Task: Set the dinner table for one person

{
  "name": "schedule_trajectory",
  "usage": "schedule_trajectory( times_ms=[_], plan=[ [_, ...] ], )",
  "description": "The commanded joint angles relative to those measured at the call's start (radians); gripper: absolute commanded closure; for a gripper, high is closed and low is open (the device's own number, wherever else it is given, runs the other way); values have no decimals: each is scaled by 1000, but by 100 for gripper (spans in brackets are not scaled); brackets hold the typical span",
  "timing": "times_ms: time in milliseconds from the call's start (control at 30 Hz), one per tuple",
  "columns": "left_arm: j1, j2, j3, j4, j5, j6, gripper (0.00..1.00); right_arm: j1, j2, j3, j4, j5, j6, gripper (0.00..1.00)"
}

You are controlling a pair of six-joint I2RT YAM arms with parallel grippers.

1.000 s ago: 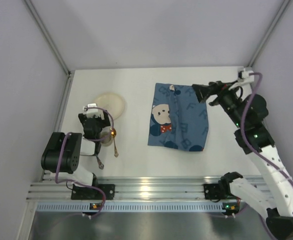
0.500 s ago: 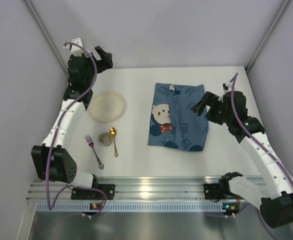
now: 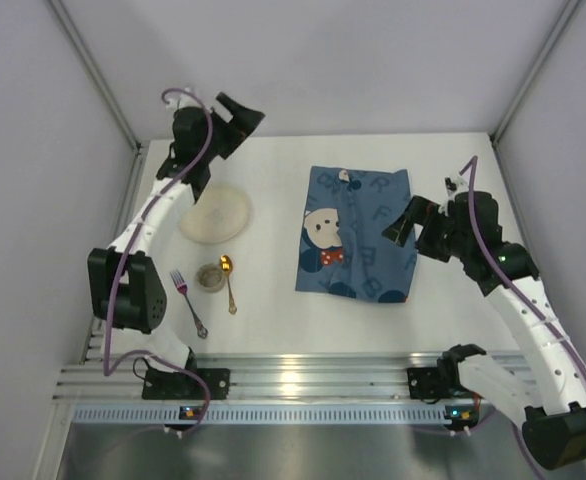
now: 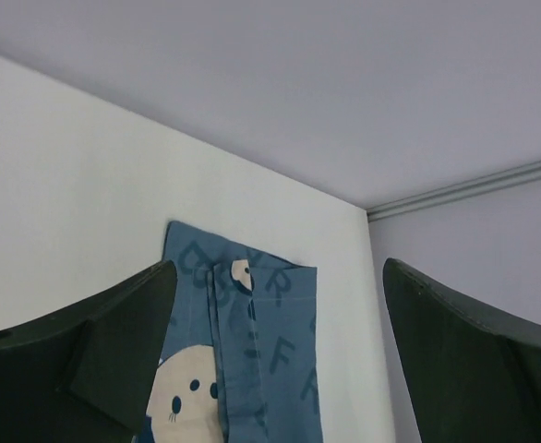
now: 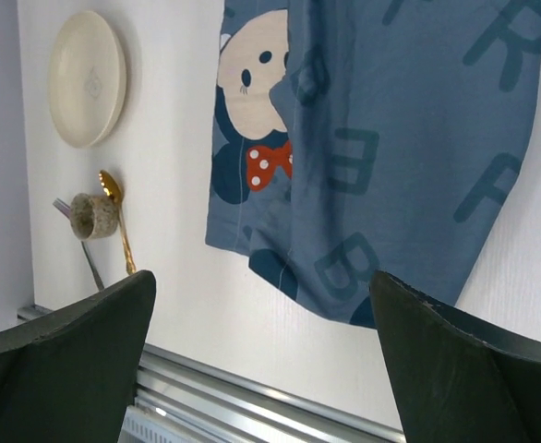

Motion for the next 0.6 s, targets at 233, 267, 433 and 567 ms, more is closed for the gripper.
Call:
schedule_trajectory(
  times_ms=[233,267,433,567],
  plan=[
    [-298,230,342,-702,-167,320,2,29,206,154,-182,31,-150,0],
    [-345,249,331,-728,-173,335,4,45,238,177,-202,47,-165,0],
    [-416,339,260,-794,-203,325,5,144,403,294,-294,139,-210,1],
    [-416,361,155,-753,-151,329,6,200,449,311,-294,163,-182,1]
  ],
)
